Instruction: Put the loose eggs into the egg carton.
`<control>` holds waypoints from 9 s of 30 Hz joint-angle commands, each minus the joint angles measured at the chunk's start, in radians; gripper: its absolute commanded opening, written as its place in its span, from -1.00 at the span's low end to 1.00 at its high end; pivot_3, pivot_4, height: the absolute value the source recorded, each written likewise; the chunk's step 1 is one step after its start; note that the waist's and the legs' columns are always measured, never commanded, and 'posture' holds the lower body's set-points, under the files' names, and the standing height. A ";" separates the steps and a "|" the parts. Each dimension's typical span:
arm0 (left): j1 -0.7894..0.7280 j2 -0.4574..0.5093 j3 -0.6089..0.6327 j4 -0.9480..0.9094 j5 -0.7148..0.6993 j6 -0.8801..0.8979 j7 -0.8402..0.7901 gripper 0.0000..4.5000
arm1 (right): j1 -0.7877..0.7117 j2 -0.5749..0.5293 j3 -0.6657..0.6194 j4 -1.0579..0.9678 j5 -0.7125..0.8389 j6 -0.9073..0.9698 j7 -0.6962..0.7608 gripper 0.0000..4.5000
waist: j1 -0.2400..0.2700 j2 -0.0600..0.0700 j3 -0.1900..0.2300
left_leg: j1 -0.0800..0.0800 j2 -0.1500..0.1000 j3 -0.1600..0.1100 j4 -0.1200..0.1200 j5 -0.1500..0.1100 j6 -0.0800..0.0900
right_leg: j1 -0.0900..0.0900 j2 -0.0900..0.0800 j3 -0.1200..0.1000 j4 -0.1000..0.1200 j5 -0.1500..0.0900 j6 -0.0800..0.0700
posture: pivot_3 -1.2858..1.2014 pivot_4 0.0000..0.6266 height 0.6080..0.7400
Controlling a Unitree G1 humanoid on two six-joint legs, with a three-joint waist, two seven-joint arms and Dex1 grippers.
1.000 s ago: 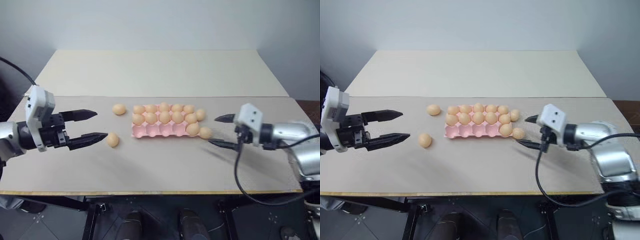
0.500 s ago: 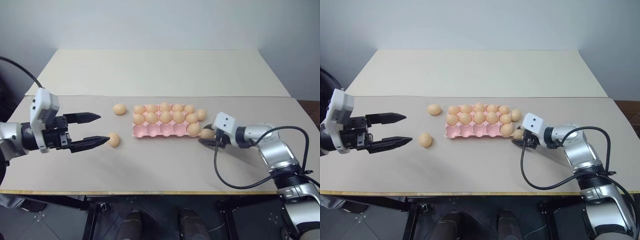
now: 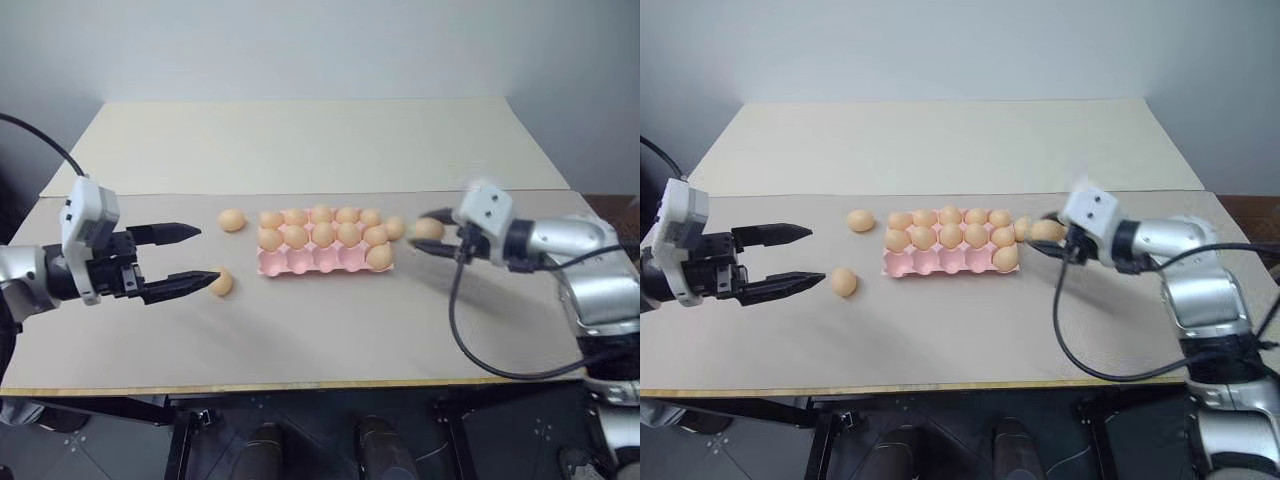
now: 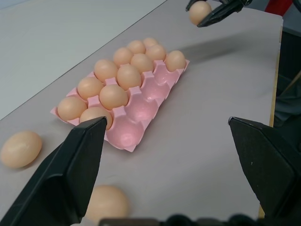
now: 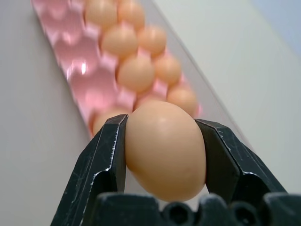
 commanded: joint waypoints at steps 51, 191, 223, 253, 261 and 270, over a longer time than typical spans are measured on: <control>0.039 -0.001 0.072 0.027 0.019 -0.060 -0.023 1.00 | -0.189 0.039 0.110 0.698 -0.272 -0.510 -0.063 0.99 | 0.009 0.000 0.000 | -0.004 0.000 0.008 -0.001 0.001 -0.001 | -0.009 0.001 0.008 0.001 0.001 -0.001 | 0.03 -0.52 1.00; -0.380 -0.460 -0.494 0.271 0.431 -0.189 0.302 -0.43 | 0.338 -0.138 -0.294 -0.395 0.316 0.110 -0.050 1.00 | 0.040 -0.002 -0.001 | -0.001 0.012 0.023 0.002 -0.001 0.000 | -0.010 0.012 0.020 -0.001 0.006 -0.003 | 0.03 -0.52 1.00; -0.008 -0.228 -0.199 0.155 0.302 -0.186 0.129 0.99 | 0.446 -0.143 -0.352 -0.526 0.396 0.160 -0.126 1.00 | 0.046 -0.002 -0.001 | -0.001 0.013 0.022 0.002 -0.001 0.000 | -0.009 0.012 0.019 -0.001 0.006 -0.003 | 0.03 -0.52 1.00; -0.106 -0.338 -0.333 0.329 0.490 -0.298 0.262 -0.13 | 0.421 -0.144 -0.346 -0.526 0.404 0.166 -0.149 1.00 | 0.046 -0.003 -0.001 | -0.001 0.013 0.022 0.002 -0.001 0.000 | -0.009 0.012 0.019 -0.001 0.006 -0.003 | 0.03 -0.52 1.00; -0.171 -0.316 -0.278 0.210 0.355 -0.262 0.158 -0.13 | 0.415 -0.133 -0.320 -0.522 0.387 0.144 -0.161 1.00 | 0.050 -0.003 -0.001 | -0.001 0.013 0.022 0.002 -0.001 0.000 | -0.009 0.012 0.019 -0.001 0.006 -0.003 | 0.03 -0.52 1.00; -0.346 -0.470 -0.446 0.323 0.419 -0.284 0.154 -0.13 | 0.433 -0.141 -0.341 -0.550 0.389 0.153 -0.181 1.00 | 0.048 -0.004 -0.001 | -0.001 0.012 0.022 0.003 -0.001 0.000 | -0.009 0.012 0.019 -0.001 0.006 -0.003 | 0.03 -0.52 1.00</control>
